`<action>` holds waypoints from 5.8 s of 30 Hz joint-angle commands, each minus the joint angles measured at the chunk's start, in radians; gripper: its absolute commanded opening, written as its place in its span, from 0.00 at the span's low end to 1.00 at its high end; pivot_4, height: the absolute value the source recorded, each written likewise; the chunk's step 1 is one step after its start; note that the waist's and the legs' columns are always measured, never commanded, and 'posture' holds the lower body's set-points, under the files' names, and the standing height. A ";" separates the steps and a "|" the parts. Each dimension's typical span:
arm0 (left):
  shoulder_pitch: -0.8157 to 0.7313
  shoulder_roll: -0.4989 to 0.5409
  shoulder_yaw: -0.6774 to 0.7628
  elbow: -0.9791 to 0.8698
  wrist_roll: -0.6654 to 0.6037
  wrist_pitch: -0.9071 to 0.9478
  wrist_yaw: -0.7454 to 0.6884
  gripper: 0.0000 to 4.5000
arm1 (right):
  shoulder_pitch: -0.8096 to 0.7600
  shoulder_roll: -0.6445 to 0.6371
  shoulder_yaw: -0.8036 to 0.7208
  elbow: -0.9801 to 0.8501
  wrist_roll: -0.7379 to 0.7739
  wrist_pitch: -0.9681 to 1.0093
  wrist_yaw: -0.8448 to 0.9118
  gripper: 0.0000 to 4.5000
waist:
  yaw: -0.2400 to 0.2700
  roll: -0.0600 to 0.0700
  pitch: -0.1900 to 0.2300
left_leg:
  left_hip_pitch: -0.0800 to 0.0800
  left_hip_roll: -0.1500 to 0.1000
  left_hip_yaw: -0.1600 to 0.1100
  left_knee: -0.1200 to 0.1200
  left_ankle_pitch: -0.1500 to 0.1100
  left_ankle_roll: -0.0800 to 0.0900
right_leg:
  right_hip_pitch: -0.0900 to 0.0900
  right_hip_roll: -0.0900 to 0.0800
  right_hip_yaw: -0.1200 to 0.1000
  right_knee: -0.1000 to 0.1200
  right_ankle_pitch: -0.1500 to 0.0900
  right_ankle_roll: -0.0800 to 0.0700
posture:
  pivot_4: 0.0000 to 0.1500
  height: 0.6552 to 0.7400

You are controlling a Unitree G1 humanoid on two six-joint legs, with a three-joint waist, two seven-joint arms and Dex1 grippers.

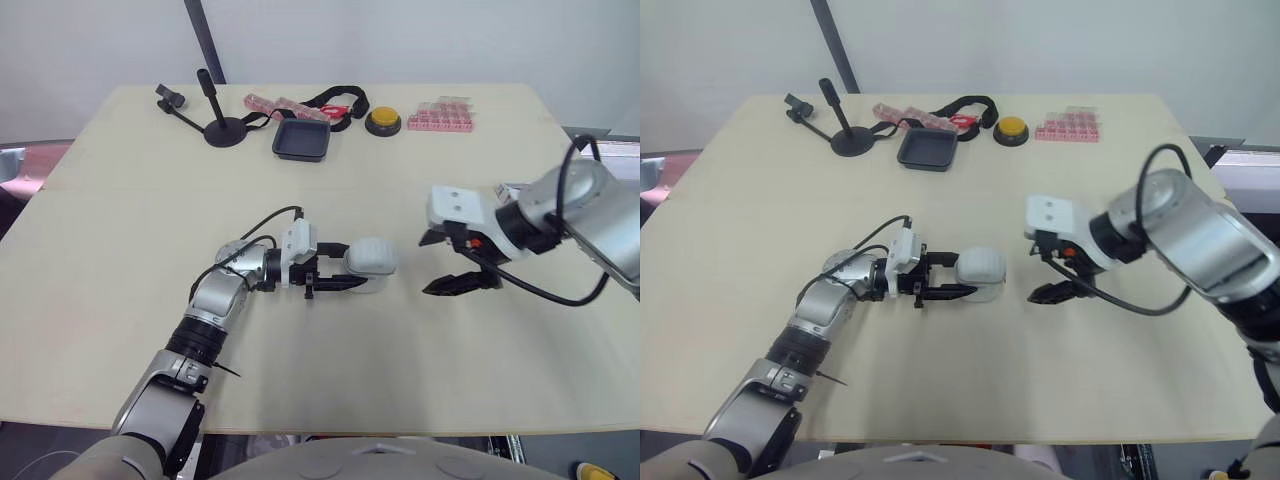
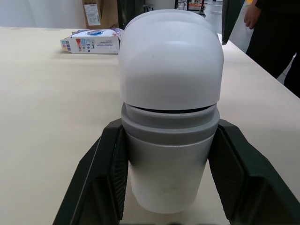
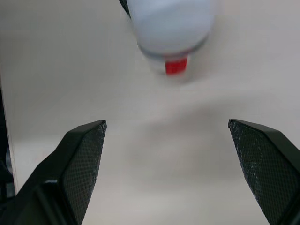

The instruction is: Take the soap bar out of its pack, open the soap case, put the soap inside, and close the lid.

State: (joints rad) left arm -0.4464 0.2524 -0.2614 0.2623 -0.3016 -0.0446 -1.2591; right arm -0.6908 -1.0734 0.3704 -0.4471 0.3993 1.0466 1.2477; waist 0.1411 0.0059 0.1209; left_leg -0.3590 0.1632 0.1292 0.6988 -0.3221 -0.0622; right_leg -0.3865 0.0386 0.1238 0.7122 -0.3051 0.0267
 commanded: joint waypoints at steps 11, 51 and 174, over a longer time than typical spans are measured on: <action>0.004 0.018 -0.002 0.001 0.011 0.001 -0.004 0.43 | 0.595 0.342 -0.440 0.250 0.034 -0.848 -0.082 0.99 | 0.012 -0.001 -0.001 | -0.006 0.001 -0.004 0.001 0.000 0.000 | 0.001 0.002 -0.003 -0.006 0.000 0.000 | 1.00 1.00; 0.004 0.036 0.000 -0.017 0.013 0.014 -0.011 0.43 | 0.537 0.405 -0.381 0.085 0.107 -0.837 -0.199 0.00 | -0.007 -0.001 -0.001 | 0.000 -0.001 -0.008 -0.003 0.000 0.000 | 0.008 0.000 -0.009 -0.012 0.000 0.000 | 1.00 1.00; 0.030 0.032 0.004 -0.060 0.011 0.042 0.012 0.43 | 0.421 0.377 -0.257 0.100 0.009 -0.715 -0.242 0.00 | -0.017 -0.003 -0.002 | 0.023 -0.001 -0.006 -0.021 0.001 -0.002 | 0.031 -0.003 -0.009 -0.030 0.000 0.000 | 1.00 1.00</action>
State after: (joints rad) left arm -0.4221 0.2713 -0.2583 0.2198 -0.2893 -0.0069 -1.2477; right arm -0.2938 -0.6877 0.1384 -0.3872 0.3929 0.2995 0.9970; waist 0.1243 0.0034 0.1188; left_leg -0.3367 0.1624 0.1229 0.6780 -0.3214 -0.0644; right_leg -0.3559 0.0357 0.1143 0.6820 -0.3050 0.0271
